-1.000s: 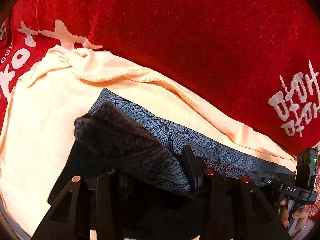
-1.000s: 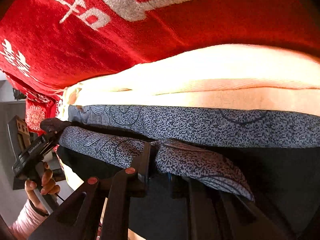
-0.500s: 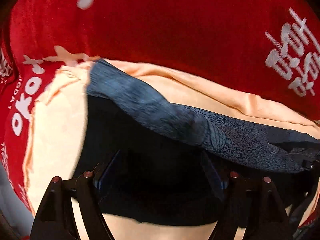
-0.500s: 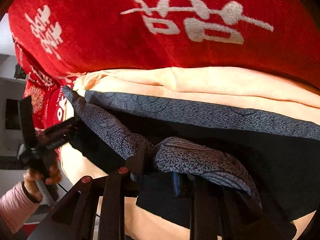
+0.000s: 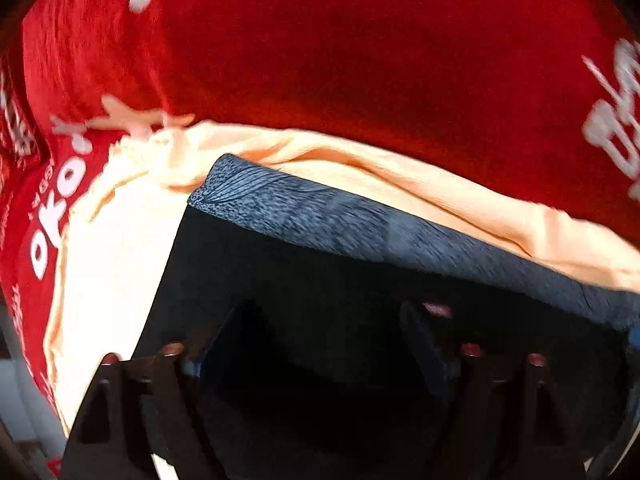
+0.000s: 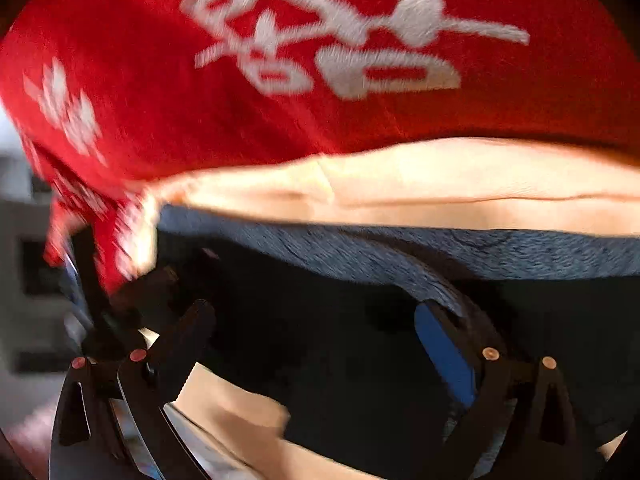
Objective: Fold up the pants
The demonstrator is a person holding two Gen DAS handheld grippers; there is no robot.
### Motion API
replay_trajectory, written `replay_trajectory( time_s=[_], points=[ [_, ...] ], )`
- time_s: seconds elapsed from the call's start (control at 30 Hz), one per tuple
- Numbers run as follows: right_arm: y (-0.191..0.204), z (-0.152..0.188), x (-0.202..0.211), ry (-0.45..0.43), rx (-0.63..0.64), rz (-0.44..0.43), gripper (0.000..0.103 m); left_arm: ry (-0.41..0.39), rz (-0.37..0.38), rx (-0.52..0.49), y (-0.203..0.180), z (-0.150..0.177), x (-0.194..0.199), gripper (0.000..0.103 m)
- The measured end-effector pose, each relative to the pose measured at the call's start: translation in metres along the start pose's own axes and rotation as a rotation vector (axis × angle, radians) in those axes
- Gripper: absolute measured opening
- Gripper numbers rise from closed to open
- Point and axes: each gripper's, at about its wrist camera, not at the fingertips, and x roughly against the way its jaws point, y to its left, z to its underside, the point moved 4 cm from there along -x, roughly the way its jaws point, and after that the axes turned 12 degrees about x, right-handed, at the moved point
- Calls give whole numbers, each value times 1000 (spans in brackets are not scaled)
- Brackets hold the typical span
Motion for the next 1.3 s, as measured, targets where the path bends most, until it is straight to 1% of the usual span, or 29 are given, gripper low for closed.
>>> replay_trajectory(
  time_s=[0.03,0.07,0.13,0.17,0.2,0.27,0.3,0.33,0.37,0.4,0.43,0.47,0.5,0.57,0.63,0.7,0.77,0.8,0.83,0.9,1.0,1.07,1.13,1.2,1.23,1.3],
  points=[
    [-2,2,-3,15,31,44,101,-5,-4,13,2,-4,-4,99],
    [-6,4,-14,39,82,105,100,-7,-12,16,5,-7,-8,101],
    [-11,7,-29,65,117,134,98,0,-23,27,4,-13,-9,101],
    [-10,7,-32,54,152,158,99,-2,-29,28,2,-14,-5,101],
    [-5,8,-34,64,191,183,101,-9,-34,21,1,-14,2,101],
    [5,15,-42,111,274,217,102,-18,-26,1,0,-9,14,101],
    [9,17,-41,121,298,234,102,-20,-20,-11,-1,-4,23,101],
    [13,19,-38,120,303,229,102,-21,-14,-22,-3,2,32,101],
    [16,21,-29,97,293,196,101,-22,-7,-32,-4,10,39,101],
    [18,25,-13,46,264,154,101,-22,-2,-39,-5,16,45,101],
    [17,27,-3,17,237,133,101,-17,10,-53,-7,26,53,101],
    [14,34,14,-26,183,89,101,-14,18,-62,1,43,61,101],
    [11,40,26,-51,140,54,101,-2,25,-79,-2,57,67,101],
    [1,62,52,-84,46,7,101,30,39,-100,-10,77,72,101],
    [-5,84,69,-91,-7,0,101,74,67,-137,-22,100,76,101],
    [-13,115,83,-100,-71,-8,101,103,103,-181,-40,124,84,101],
    [-20,149,99,-121,-158,-40,101,119,128,-219,-57,143,92,101],
    [-26,169,106,-133,-205,-60,101,132,151,-249,-68,156,97,101],
    [-26,183,108,-143,-252,-80,101,139,168,-266,-75,164,101,101],
    [-27,223,115,-168,-357,-130,101,152,213,-309,-93,183,109,101],
    [-24,269,122,-227,-458,-155,102,163,252,-395,-119,212,115,101],
    [-22,306,125,-269,-499,-153,103,171,264,-436,-123,221,110,101],
    [-21,333,122,-290,-528,-113,103,169,288,-486,-134,239,115,101],
    [-27,363,120,-264,-557,-30,103,177,316,-533,-140,255,118,101],
    [-32,378,119,-237,-578,40,103,182,317,-555,-144,261,119,101],
    [-40,398,116,-207,-604,116,103,185,330,-575,-151,275,127,101]
  ],
)
